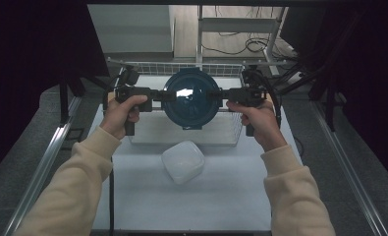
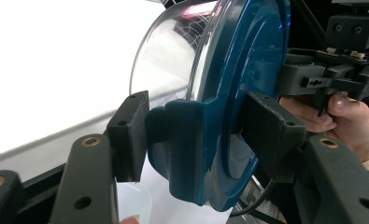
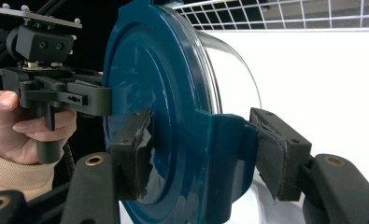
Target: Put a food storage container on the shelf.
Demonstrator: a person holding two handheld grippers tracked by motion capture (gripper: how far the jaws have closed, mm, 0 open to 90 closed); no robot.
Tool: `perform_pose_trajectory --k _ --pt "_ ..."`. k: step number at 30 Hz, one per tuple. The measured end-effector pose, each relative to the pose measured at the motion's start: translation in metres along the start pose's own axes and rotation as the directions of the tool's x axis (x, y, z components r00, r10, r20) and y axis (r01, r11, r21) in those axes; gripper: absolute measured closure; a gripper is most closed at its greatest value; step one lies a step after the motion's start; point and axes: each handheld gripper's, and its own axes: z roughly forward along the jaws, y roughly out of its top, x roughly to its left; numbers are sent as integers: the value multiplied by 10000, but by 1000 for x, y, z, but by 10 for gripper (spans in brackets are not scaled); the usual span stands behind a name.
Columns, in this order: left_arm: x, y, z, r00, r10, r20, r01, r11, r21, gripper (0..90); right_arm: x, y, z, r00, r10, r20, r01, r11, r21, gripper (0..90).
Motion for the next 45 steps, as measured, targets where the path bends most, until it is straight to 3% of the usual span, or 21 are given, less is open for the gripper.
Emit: perform_pose_trajectory --k 17,30,34,39,43,45 --pt "19 33 -5 9999 -132 -93 132 9999 69 426 -9 34 20 9999 29 -130 -26 9998 184 421" --pt "46 50 -1 9977 -639 -219 644 9977 206 423 -28 48 47 9990 300 -323 -286 9987 422 423" --pt "57 52 6 9955 -903 -280 912 9952 341 422 -38 48 56 9977 591 -316 -571 9965 611 423" --pt "68 55 10 9881 -1539 -82 1539 9881 57 425 -47 49 62 9953 892 -387 -872 9949 513 418" --pt "72 59 16 9832 -1813 -207 1811 9834 -127 420 -59 51 67 9885 1409 -546 -1374 9885 636 406" --pt "74 60 20 9776 -2087 -262 2082 9779 -210 414 -65 51 69 9834 1705 -618 -1664 9838 671 399"
